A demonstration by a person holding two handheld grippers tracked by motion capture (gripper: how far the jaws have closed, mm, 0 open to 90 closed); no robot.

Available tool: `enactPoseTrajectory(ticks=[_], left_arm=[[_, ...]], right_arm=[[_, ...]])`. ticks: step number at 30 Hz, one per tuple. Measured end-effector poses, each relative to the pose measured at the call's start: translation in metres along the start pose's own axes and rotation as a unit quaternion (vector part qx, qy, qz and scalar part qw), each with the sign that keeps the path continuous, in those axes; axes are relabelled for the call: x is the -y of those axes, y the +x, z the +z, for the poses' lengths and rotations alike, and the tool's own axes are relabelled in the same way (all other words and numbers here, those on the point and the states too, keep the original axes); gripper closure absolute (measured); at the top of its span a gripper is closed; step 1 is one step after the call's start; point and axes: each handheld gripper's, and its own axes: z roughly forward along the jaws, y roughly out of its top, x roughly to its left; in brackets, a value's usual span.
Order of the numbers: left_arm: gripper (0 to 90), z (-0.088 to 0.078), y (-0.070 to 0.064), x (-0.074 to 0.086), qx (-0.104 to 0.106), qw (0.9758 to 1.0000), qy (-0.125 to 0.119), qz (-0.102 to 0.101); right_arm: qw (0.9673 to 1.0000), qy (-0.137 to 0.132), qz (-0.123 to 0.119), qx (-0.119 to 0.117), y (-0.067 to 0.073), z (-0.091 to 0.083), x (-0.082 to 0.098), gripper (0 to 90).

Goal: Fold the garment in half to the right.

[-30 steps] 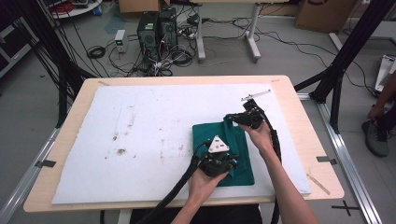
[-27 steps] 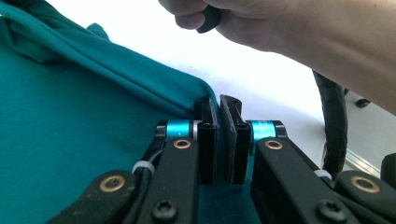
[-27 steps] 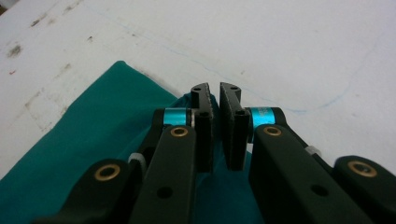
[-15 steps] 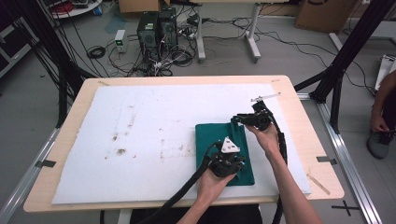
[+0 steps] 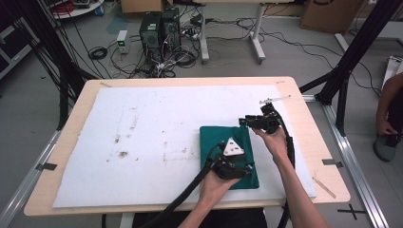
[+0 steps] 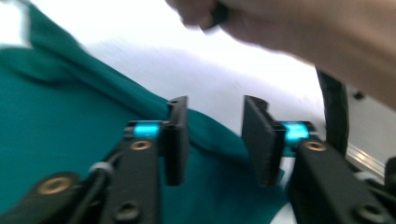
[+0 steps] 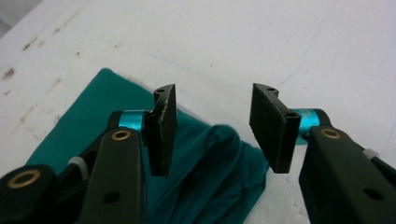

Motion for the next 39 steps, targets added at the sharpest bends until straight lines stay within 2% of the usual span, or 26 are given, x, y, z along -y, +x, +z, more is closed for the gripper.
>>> enactPoseTrajectory(ticks=[4,6,9,11,14,16,17,18,20,22,25,28,30,33,34,35,37,38,39], left_arm=[[57.3,-0.023,0.025,-0.007,-0.037,0.9992,-0.011,-0.005],[57.4,-0.031,0.041,-0.008,-0.068,0.9976,-0.011,-0.012],[58.1,-0.037,0.066,-0.01,-0.108,0.9938,-0.009,-0.023],[60.1,-0.036,0.081,-0.01,-0.134,0.9906,-0.007,-0.027],[61.2,-0.028,0.104,-0.007,-0.151,0.9875,0.008,-0.045],[61.7,-0.022,0.116,-0.004,-0.155,0.9863,0.013,-0.056],[62.1,-0.019,0.121,-0.003,-0.165,0.9845,0.018,-0.057],[62.1,-0.017,0.125,-0.003,-0.172,0.9828,0.022,-0.063],[62.4,-0.016,0.133,-0.001,-0.185,0.9799,0.01,-0.074],[62.5,-0.015,0.141,0.001,-0.193,0.9776,0.012,-0.083],[62.3,-0.012,0.146,0.004,-0.197,0.9762,0.022,-0.086],[61.8,-0.011,0.146,0.006,-0.206,0.9747,0.035,-0.08],[60.6,-0.011,0.144,0.005,-0.213,0.9739,0.038,-0.07],[57.7,-0.02,0.139,0.002,-0.215,0.9741,0.029,-0.066],[57.6,-0.025,0.136,0.001,-0.208,0.9758,0.02,-0.064],[57.6,-0.03,0.132,0.001,-0.196,0.9787,0.011,-0.062],[57.6,-0.041,0.122,0.002,-0.175,0.9835,-0.002,-0.046],[58.2,-0.046,0.117,0.004,-0.158,0.9866,-0.007,-0.039],[60.0,-0.05,0.113,0.006,-0.136,0.9899,-0.008,-0.039]], right_arm=[[0.9998,0.021,0.005,0.005,-0.001,0.006,0.003,50.3],[0.9995,0.03,0.004,0.009,-0.003,0.008,0.005,60.8],[0.9983,0.035,-0.01,0.046,-0.001,0.006,0.006,74.7],[0.9975,0.03,-0.015,0.063,-0.002,0.004,0.009,80.9],[0.9968,0.036,-0.013,0.071,-0.007,0.005,0.015,80.7],[0.9967,0.038,-0.004,0.071,-0.01,0.007,0.019,78.3],[0.9965,0.04,-0.001,0.074,-0.011,0.007,0.02,76.5],[0.9963,0.039,0.001,0.076,-0.011,0.008,0.021,71.9],[0.9951,0.031,0.013,0.093,-0.012,0.006,0.021,62.1],[0.995,0.013,0.025,0.095,-0.011,0.001,0.021,63.0],[0.9949,-0.017,0.015,0.099,-0.006,-0.005,0.02,70.1],[0.9932,0.017,0.001,0.115,-0.009,0.004,0.021,71.3],[0.9926,0.033,0.003,0.117,-0.013,0.01,0.024,71.1],[0.991,0.019,0.009,0.132,-0.012,0.005,0.025,66.9],[0.9902,0.008,0.014,0.139,-0.011,0.0,0.026,65.1],[0.9896,-0.004,0.017,0.143,-0.009,-0.005,0.026,65.1],[0.9912,-0.026,0.013,0.129,-0.003,-0.017,0.029,65.6],[0.9928,-0.038,0.005,0.114,0.002,-0.023,0.031,66.8],[0.9947,-0.044,-0.002,0.093,0.008,-0.027,0.035,68.0]])
